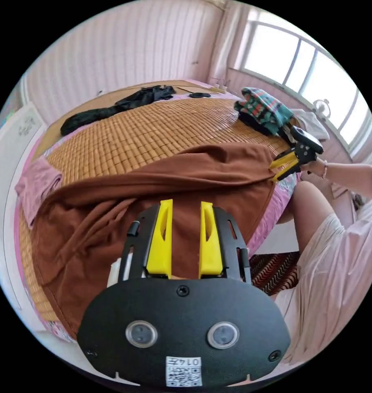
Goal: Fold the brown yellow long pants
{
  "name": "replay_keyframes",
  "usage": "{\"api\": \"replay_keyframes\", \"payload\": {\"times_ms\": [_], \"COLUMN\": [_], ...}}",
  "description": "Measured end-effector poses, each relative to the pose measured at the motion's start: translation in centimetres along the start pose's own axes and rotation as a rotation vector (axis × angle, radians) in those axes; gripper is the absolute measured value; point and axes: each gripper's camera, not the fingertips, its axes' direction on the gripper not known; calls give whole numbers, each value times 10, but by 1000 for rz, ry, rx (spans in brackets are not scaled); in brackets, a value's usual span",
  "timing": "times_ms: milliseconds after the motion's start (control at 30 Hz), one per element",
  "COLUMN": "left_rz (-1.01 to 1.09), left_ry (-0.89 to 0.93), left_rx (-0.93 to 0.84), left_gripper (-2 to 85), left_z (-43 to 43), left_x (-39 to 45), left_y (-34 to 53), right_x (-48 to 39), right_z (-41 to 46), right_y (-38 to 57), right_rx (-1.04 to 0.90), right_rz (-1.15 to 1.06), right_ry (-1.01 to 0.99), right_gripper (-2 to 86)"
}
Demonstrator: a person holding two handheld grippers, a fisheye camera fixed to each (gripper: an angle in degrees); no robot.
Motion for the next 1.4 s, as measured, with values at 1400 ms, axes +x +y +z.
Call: {"api": "replay_keyframes", "payload": {"times_ms": [1400], "left_rz": [315], "left_ry": [91], "left_rx": [-320], "left_gripper": [-8], "left_z": [118], "left_x": [181], "left_y": [-130], "right_x": [301], "right_z": [-28], "right_y": [277], "right_rx": [510], "right_rz": [391], "right_ry": [-459], "right_gripper": [6]}}
